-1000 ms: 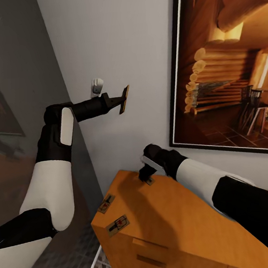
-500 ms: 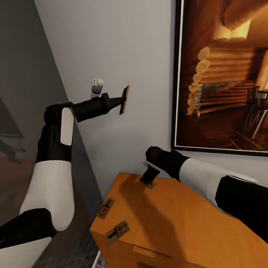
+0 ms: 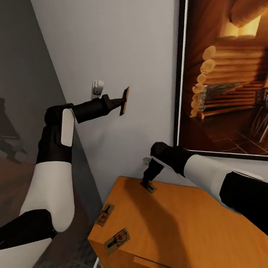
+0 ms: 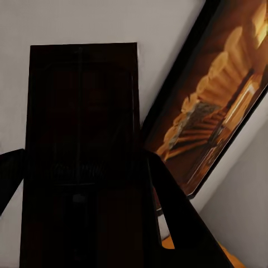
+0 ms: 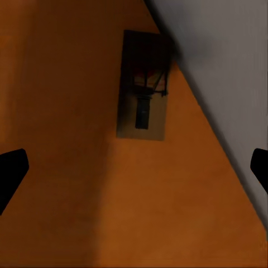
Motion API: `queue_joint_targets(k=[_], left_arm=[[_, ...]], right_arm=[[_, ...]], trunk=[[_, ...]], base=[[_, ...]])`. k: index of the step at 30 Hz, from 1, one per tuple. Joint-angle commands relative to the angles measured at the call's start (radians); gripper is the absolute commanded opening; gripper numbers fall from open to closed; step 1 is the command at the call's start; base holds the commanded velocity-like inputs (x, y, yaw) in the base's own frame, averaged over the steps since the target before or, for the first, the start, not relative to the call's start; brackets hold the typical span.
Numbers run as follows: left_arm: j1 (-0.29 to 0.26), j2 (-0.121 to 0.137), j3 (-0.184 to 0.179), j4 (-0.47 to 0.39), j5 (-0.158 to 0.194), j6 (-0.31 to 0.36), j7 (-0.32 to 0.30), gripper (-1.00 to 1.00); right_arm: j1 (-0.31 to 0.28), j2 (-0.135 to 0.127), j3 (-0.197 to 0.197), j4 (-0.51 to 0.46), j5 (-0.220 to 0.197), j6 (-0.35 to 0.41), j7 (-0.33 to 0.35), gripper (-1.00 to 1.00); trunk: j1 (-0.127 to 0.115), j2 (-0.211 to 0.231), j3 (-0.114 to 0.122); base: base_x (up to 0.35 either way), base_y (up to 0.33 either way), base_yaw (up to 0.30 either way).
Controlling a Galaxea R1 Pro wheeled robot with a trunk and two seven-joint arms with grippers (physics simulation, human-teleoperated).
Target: Take the four mousetraps from the cabinet in the bathroom and place them on the bathroom floor. Make sure all four end up on the same floor surface, and ensure that at least two of them are either under or directly next to the same bathroom sink.
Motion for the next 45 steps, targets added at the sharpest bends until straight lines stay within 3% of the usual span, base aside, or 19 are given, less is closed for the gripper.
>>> queue_joint_targets(k=[1, 7, 15, 17, 19, 21, 24, 27, 32, 40, 45], left_arm=[[0.000, -0.001, 0.003, 0.000, -0.007, 0.002, -0.008, -1.00], [0.014, -0.001, 0.002, -0.006, -0.007, 0.002, -0.008, -1.00], [0.018, -0.002, 0.001, -0.010, -0.002, 0.006, -0.018, -1.00], [0.018, -0.002, 0.000, -0.013, 0.018, 0.007, -0.031, -1.00], [0.018, -0.001, -0.002, -0.015, 0.063, 0.007, -0.051, -1.00], [0.018, 0.001, -0.006, -0.018, 0.146, 0.007, -0.075, -1.00], [0.018, 0.005, -0.033, -0.039, 0.238, 0.007, -0.086, -1.00], [0.018, 0.008, -0.065, -0.095, 0.301, 0.007, -0.090, -1.00], [0.019, 0.005, -0.096, -0.146, 0.355, 0.006, -0.092, -1.00], [0.020, 0.002, -0.202, -0.159, 0.373, 0.006, -0.092, -1.00], [0.021, 0.001, -0.221, -0.162, 0.417, 0.004, -0.091, -1.00]], right_arm=[[-0.002, 0.000, 0.002, 0.000, 0.009, 0.001, 0.019, 1.00], [-0.002, 0.003, -0.005, 0.001, 0.015, 0.001, 0.067, 1.00], [-0.002, 0.002, -0.005, 0.002, 0.015, 0.001, 0.071, 1.00], [-0.002, 0.002, -0.004, 0.002, 0.015, 0.002, 0.071, 1.00], [-0.002, 0.002, -0.002, 0.003, 0.015, 0.002, 0.071, 1.00], [-0.002, 0.002, 0.000, 0.004, 0.015, 0.002, 0.071, 1.00], [-0.002, 0.001, 0.001, 0.005, 0.015, 0.002, 0.071, 1.00], [-0.002, 0.001, 0.001, 0.005, 0.016, 0.002, 0.071, 1.00], [-0.002, 0.001, 0.004, 0.006, 0.016, 0.002, 0.070, 1.00], [-0.002, -0.002, 0.005, 0.008, 0.015, 0.002, 0.067, 1.00], [-0.002, -0.005, 0.001, 0.010, 0.014, 0.002, 0.065, 1.00]], trunk=[[0.001, -0.002, -0.002], [0.001, -0.002, -0.002], [0.001, -0.002, -0.002], [0.001, -0.002, -0.002], [0.001, -0.002, -0.002], [0.001, -0.002, -0.002], [0.001, -0.002, -0.002], [0.001, -0.002, -0.002], [0.001, -0.002, -0.002], [0.001, -0.002, -0.002], [0.001, -0.002, -0.002]], base=[[0.071, 0.000, 0.000], [0.022, 0.000, 0.000], [0.001, 0.000, 0.000], [0.000, 0.000, 0.000], [0.000, 0.000, 0.000], [0.000, 0.000, 0.000], [0.000, 0.000, 0.000], [0.000, 0.000, 0.000], [0.000, 0.000, 0.000], [0.000, 0.000, 0.000], [0.000, 0.000, 0.000]])
